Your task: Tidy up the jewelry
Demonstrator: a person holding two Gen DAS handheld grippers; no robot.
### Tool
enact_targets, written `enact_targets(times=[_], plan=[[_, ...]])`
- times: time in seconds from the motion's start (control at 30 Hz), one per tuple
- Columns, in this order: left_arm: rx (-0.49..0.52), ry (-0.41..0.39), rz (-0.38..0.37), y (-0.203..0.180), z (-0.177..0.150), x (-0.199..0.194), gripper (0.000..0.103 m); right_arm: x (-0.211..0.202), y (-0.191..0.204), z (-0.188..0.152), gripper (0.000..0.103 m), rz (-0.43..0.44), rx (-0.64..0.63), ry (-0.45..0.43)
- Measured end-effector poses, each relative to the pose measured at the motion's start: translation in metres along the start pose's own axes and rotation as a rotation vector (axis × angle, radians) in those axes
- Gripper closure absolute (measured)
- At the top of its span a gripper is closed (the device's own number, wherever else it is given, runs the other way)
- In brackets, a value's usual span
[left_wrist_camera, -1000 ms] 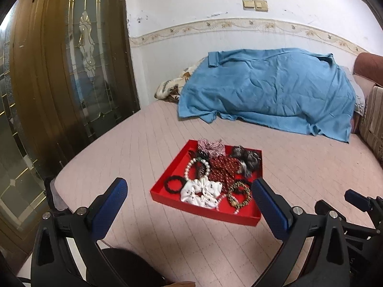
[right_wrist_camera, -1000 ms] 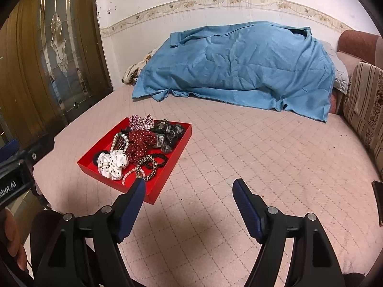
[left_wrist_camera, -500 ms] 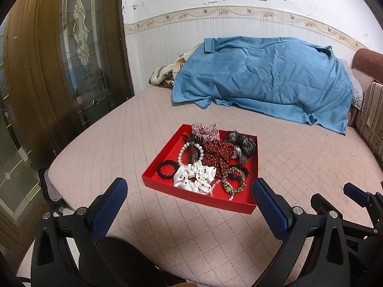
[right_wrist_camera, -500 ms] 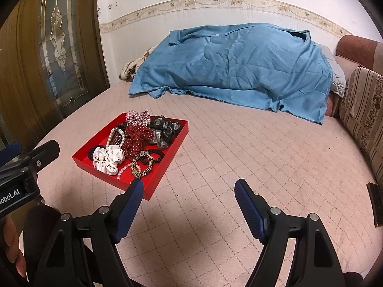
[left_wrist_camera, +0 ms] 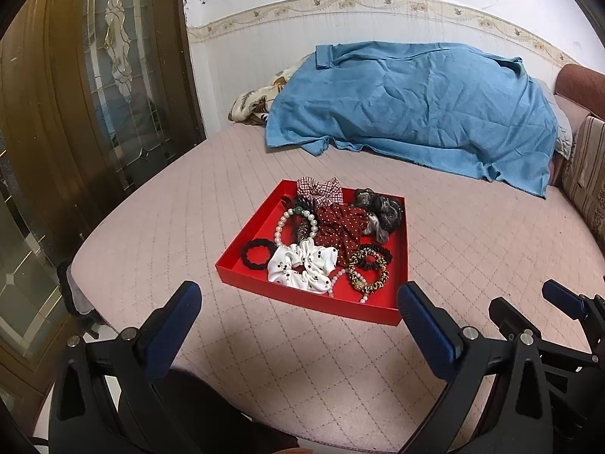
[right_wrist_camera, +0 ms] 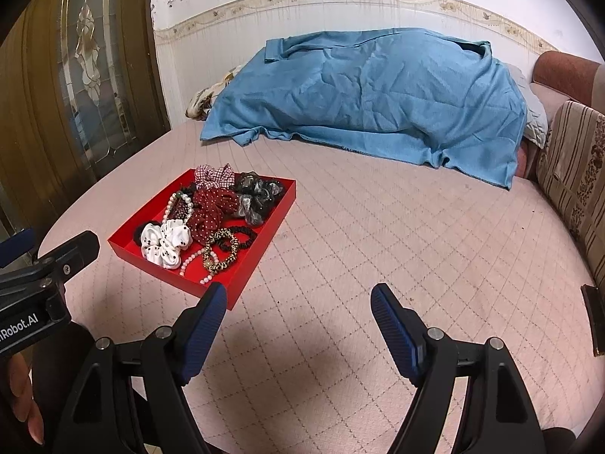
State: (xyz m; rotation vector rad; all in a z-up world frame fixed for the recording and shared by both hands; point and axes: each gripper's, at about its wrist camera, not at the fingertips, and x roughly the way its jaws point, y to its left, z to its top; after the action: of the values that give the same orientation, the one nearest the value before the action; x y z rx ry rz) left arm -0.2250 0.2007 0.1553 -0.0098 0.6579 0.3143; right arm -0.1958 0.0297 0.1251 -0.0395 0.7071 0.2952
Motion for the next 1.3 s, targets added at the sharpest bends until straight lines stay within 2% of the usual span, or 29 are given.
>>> enact_targets(times=[1.3], plan=[[0.007, 0.032, -0.022, -0.001, -0.006, 0.012, 0.000, 0.010, 0.002, -0.006, 0.020, -0.008, -0.004, 0.024]])
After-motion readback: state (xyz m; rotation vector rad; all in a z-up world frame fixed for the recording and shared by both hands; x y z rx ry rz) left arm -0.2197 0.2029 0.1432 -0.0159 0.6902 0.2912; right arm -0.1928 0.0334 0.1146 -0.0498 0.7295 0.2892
